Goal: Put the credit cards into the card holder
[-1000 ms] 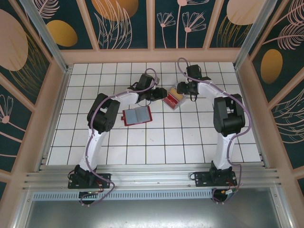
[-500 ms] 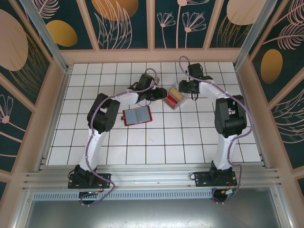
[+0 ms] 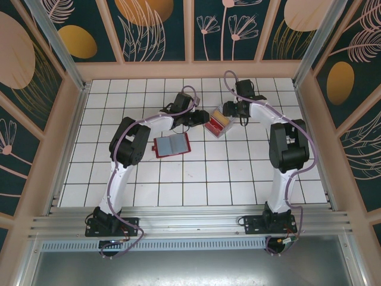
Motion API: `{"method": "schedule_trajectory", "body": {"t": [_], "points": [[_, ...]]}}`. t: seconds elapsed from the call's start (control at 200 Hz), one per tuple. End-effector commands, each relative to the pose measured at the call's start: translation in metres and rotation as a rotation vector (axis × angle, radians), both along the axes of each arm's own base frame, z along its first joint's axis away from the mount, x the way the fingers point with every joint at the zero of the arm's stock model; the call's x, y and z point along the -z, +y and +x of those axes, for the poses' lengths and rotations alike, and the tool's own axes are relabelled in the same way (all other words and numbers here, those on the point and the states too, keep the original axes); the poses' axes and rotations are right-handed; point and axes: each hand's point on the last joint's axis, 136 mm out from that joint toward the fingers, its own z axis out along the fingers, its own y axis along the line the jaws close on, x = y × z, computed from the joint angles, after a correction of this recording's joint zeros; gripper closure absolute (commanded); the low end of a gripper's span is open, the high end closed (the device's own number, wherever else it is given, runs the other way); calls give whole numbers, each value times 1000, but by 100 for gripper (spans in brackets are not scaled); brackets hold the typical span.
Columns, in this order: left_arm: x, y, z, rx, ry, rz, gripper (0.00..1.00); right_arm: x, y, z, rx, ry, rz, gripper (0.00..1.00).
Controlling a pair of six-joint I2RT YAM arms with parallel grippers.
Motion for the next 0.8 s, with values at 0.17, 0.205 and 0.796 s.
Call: {"method": "schedule_trajectory", "body": {"t": [0.17, 0.205, 0.796], "points": [[28, 0, -9, 10, 57, 31, 53, 17, 1, 3, -7, 42, -30, 42], [28, 0, -9, 10, 58, 31, 53, 17, -1, 3, 0, 41, -33, 42], [31, 1, -11, 11, 67, 31, 54, -25, -13, 8, 44, -54, -19, 49]]}}
